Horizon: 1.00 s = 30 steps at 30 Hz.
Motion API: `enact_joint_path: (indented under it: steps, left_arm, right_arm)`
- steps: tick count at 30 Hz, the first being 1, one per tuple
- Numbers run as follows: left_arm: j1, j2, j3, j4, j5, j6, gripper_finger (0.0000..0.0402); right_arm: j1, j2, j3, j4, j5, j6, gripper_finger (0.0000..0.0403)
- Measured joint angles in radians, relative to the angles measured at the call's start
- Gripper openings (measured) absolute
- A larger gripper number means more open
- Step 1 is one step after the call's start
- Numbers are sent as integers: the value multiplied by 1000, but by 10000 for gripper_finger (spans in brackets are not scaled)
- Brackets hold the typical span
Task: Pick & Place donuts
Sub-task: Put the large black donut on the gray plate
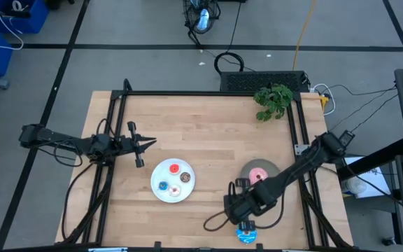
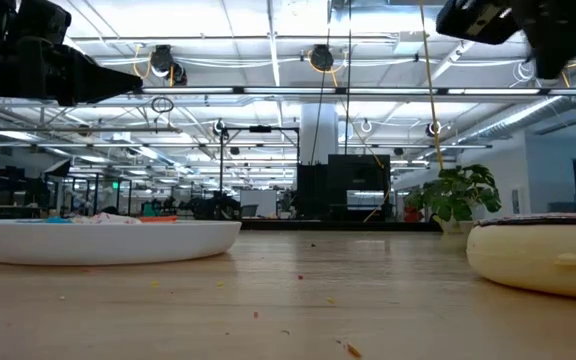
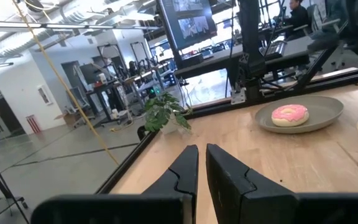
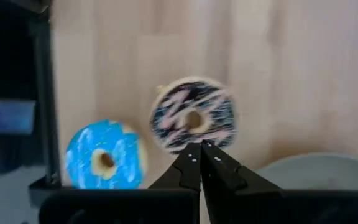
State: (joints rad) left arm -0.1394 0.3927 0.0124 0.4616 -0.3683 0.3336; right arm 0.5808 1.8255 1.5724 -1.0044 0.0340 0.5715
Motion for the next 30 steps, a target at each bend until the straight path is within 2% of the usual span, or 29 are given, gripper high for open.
enact_joint_path:
  steps: [3, 5, 21, 30]
  left_arm:
    - [0, 0, 0, -3, 0, 1, 37]
    - [0, 0, 0, -4, 0, 1, 37]
    - [0, 0, 0, -17, 0, 3, 37]
    - [0, 0, 0, -17, 0, 3, 37]
  right_arm:
    - [11, 18, 1, 2, -89, -35, 0]
    - [12, 20, 1, 6, -103, -41, 0]
    - [-30, 19, 1, 39, -82, -95, 0]
    - [-36, 19, -28, 119, -87, -114, 0]
